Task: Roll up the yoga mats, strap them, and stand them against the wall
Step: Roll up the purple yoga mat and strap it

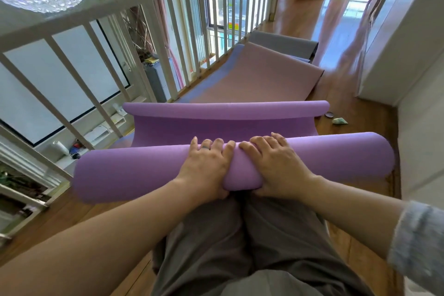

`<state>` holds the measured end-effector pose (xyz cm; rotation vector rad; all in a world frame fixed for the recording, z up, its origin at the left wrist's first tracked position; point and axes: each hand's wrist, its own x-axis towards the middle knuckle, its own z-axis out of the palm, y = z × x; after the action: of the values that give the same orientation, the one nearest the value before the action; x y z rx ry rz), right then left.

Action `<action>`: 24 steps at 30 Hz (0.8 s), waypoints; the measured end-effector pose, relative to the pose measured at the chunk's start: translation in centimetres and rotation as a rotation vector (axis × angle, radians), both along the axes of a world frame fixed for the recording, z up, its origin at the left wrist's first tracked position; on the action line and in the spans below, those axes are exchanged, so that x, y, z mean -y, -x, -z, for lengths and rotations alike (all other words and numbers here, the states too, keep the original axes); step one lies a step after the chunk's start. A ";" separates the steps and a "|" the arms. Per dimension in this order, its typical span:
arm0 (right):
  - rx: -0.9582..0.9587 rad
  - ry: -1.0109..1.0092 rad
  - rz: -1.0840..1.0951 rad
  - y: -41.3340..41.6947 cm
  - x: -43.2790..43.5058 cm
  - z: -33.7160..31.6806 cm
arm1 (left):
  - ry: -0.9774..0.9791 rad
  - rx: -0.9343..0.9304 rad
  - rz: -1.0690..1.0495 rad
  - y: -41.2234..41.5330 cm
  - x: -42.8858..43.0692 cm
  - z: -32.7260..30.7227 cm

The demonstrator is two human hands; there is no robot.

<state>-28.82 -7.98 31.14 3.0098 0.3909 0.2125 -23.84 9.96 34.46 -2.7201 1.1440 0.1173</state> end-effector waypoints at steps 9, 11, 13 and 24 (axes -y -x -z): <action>-0.226 0.025 -0.081 1.6 -0.2 -3.6 | 0.009 -0.143 0.056 0.8 -1.6 -1.4; -0.238 -0.021 -0.069 1.5 -0.2 -3.4 | 0.022 -0.130 0.059 0.6 -1.6 -1.1; -0.221 -0.072 -0.078 1.3 0.1 -3.2 | 0.014 -0.101 0.083 0.4 -1.6 -1.1; -0.092 -0.061 -0.115 0.9 0.7 -3.6 | 0.068 -0.028 0.072 0.2 -1.7 -1.9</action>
<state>-29.67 -8.67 34.73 3.0672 0.5770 0.0961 -24.02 11.71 36.41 -2.7400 1.2750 0.1078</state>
